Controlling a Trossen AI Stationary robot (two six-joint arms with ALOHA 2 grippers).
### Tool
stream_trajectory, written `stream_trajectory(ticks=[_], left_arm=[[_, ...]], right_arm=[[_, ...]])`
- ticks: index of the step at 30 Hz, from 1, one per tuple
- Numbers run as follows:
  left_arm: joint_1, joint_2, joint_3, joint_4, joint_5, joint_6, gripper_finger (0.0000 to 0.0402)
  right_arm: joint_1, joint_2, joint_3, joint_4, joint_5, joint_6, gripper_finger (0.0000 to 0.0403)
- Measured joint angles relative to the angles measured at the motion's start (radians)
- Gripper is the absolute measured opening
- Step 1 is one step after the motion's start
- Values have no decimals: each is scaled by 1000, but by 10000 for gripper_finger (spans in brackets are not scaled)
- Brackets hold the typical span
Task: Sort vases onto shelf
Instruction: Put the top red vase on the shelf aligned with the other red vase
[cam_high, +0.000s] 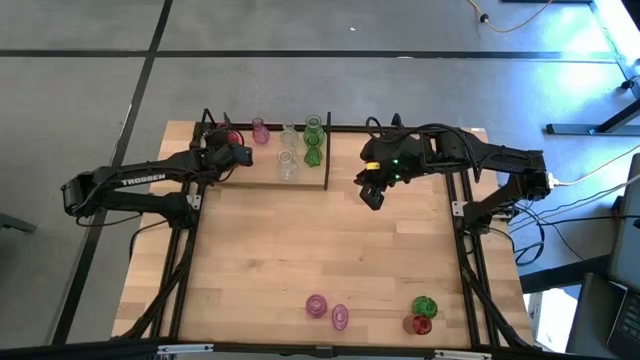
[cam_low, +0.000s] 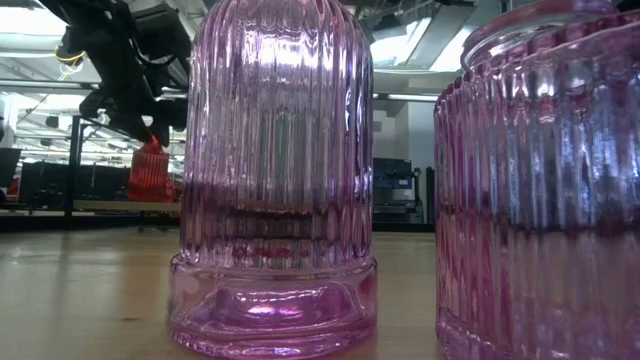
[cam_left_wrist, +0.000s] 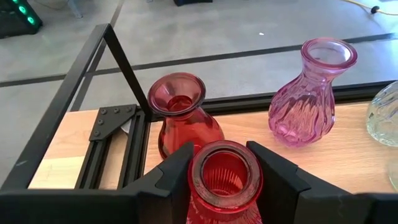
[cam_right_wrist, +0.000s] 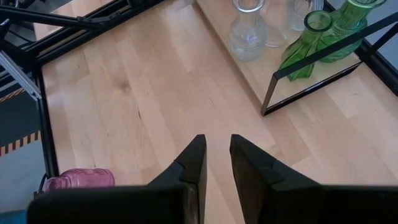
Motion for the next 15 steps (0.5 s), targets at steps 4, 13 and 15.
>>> stream_trajectory(ticks=[4, 13, 15], left_arm=[[0, -3, 0, -7, 5, -3, 138], [4, -60, -2, -12, 16, -6, 140], [7, -68, -3, -12, 21, -9, 149]], right_arm=[[0, 0, 0, 0, 0, 0, 60], [0, 0, 0, 0, -19, 0, 60], [0, 0, 0, 0, -19, 0, 60]])
